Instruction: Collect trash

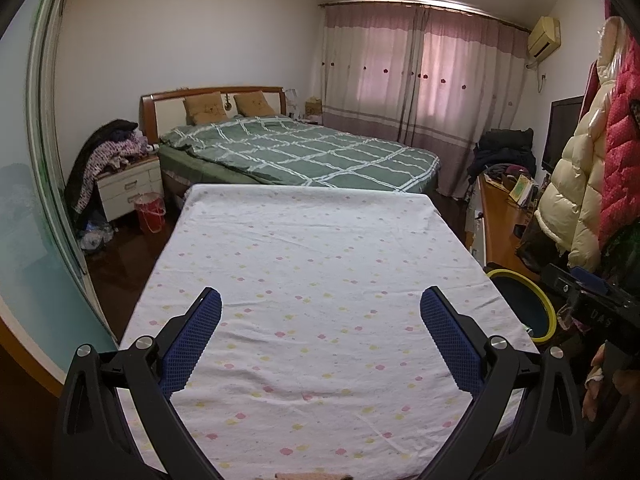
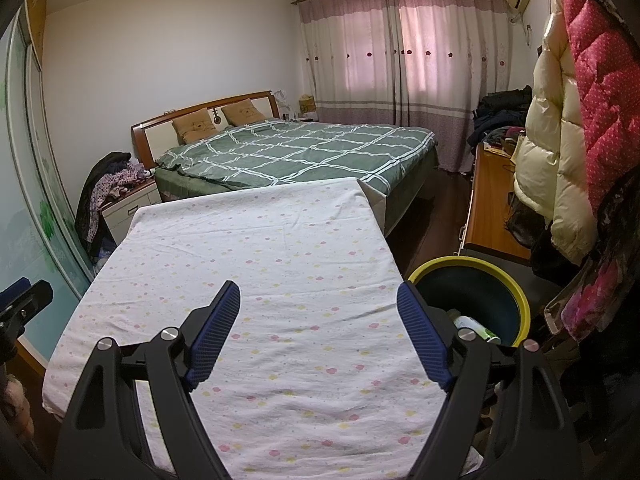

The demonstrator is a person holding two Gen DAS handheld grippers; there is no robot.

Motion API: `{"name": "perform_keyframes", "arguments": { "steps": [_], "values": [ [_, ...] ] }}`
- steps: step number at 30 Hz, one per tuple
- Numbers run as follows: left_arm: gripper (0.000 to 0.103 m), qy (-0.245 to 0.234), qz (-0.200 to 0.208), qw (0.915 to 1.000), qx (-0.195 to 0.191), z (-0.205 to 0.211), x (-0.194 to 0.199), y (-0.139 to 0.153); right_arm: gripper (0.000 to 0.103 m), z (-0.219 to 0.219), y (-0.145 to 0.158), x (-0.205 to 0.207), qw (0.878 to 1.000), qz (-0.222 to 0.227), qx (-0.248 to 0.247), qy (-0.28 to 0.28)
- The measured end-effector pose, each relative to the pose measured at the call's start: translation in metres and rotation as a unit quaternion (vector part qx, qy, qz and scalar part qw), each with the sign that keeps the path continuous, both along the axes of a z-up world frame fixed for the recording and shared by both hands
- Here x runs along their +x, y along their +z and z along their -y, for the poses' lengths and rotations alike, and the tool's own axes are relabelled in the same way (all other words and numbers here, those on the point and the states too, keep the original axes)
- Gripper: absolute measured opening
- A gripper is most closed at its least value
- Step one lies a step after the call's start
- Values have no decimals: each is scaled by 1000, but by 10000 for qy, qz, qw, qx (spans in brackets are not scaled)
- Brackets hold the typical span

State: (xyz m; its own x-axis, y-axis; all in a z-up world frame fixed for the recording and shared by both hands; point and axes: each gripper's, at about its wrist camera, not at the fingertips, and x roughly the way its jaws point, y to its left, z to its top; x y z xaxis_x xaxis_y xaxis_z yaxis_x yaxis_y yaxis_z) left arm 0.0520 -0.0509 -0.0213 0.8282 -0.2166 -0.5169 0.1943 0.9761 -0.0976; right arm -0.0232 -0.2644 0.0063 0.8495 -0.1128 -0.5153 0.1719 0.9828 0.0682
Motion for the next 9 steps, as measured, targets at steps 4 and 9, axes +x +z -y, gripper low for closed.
{"name": "perform_keyframes", "arguments": {
  "steps": [4, 9],
  "values": [
    [98, 55, -252, 9996, 134, 3, 35, -13, 83, -2, -9, 35, 9998, -152, -48, 119],
    [98, 323, -691, 9966, 315, 1, 117, -49, 89, -6, -39, 103, 9974, -621, 97, 353]
  ]
}}
